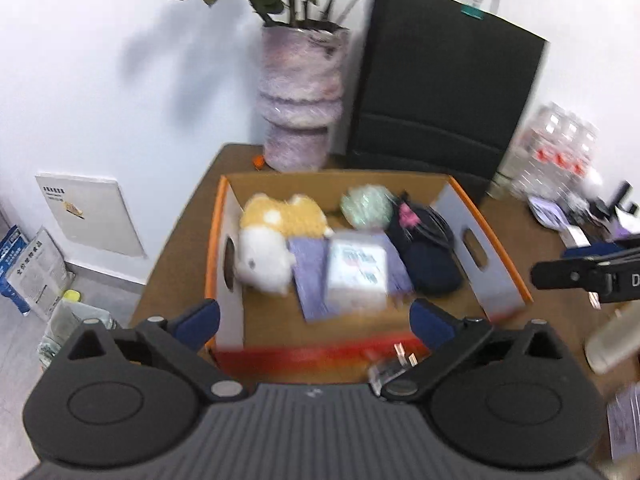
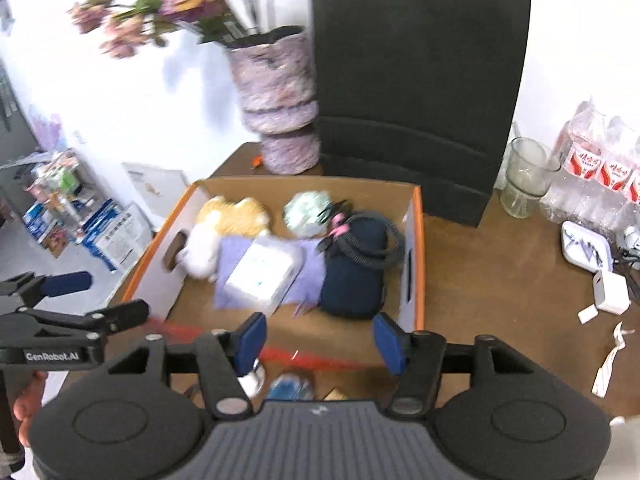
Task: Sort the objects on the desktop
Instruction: 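Withdraw both open tools from the box back over the table, then grasp the blue-and-white toy with the right tool while the left tool grasps the black USB cable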
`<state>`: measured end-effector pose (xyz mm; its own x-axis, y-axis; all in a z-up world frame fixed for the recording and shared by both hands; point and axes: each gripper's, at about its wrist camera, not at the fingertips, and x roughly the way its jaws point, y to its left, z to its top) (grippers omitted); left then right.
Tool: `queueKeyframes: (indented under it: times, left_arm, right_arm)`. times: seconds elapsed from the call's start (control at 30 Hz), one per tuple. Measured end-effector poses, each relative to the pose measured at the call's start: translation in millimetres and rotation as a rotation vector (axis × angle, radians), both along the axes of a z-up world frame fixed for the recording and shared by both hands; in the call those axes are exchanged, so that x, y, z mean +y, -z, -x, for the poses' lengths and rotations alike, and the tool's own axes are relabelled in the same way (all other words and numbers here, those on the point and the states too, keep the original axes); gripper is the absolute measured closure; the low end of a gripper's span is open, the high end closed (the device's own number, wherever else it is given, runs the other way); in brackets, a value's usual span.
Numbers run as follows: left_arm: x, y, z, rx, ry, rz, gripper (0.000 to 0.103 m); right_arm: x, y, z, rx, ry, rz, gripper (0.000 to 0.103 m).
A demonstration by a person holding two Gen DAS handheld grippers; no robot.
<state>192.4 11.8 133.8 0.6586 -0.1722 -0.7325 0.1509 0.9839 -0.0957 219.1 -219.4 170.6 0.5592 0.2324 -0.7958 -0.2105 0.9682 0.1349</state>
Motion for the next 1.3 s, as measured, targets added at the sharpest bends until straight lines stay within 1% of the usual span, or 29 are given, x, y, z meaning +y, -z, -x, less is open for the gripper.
queueKeyframes:
  times: [0.07, 0.17, 0.27, 0.37, 0.4, 0.47, 0.6, 0.63, 0.7, 0.77, 0.8, 0.87, 0.97, 1.03, 1.1, 1.2, 1.3]
  left_arm:
    - [-2, 4, 20, -0.003, 0.020, 0.006, 0.000]
    - [-2, 13, 54, -0.034, 0.036, 0.020, 0.000]
    - [0, 30, 85, -0.054, 0.066, 0.068, 0.000]
    - [4, 54, 107, -0.038, 0.033, 0.112, 0.000]
    - [5, 62, 115, -0.037, 0.019, 0.110, 0.000]
    - [4, 74, 135, -0.062, 0.014, 0.091, 0.000]
    - [-2, 92, 175, -0.120, 0.036, -0.004, 0.000]
    - [-3, 96, 183, -0.126, 0.036, -0.015, 0.000]
    - [-2, 105, 202, -0.119, 0.042, -0.015, 0.000]
    - [1, 111, 217, -0.115, 0.036, 0.001, 0.000]
    - [3, 113, 224, -0.112, 0.033, 0.015, 0.000]
    - [4, 117, 235, -0.106, 0.036, 0.036, 0.000]
    - [4, 121, 248, -0.105, 0.052, 0.043, 0.000]
    - [1, 125, 253, -0.098, 0.063, 0.050, 0.000]
    - [-5, 130, 259, -0.089, 0.076, 0.048, 0.000]
    - [-12, 132, 263, -0.091, 0.097, 0.034, 0.000]
    - [-14, 133, 262, -0.086, 0.096, 0.033, 0.000]
  right_arm:
    - [3, 8, 19, -0.012, -0.023, -0.003, 0.041]
    - [5, 19, 50, -0.049, -0.028, -0.013, 0.039]
    - [4, 36, 81, -0.088, -0.006, -0.042, 0.039]
    - [6, 60, 108, -0.107, 0.017, -0.062, 0.039]
    - [8, 67, 116, -0.115, 0.021, -0.058, 0.040]
    - [10, 79, 139, -0.135, 0.030, -0.058, 0.040]
    - [12, 97, 186, -0.191, 0.034, -0.106, 0.040]
    - [13, 101, 196, -0.202, 0.043, -0.115, 0.040]
    - [14, 111, 214, -0.212, 0.061, -0.121, 0.040]
    - [17, 123, 230, -0.214, 0.072, -0.099, 0.045]
    - [19, 128, 237, -0.218, 0.068, -0.081, 0.049]
    - [22, 137, 253, -0.237, 0.068, -0.061, 0.050]
    - [20, 149, 274, -0.257, 0.083, -0.073, 0.053]
    - [18, 155, 284, -0.265, 0.094, -0.069, 0.061]
    - [18, 159, 292, -0.268, 0.103, -0.059, 0.062]
    - [16, 163, 301, -0.273, 0.097, -0.070, 0.062]
    - [17, 166, 307, -0.273, 0.087, -0.063, 0.062]
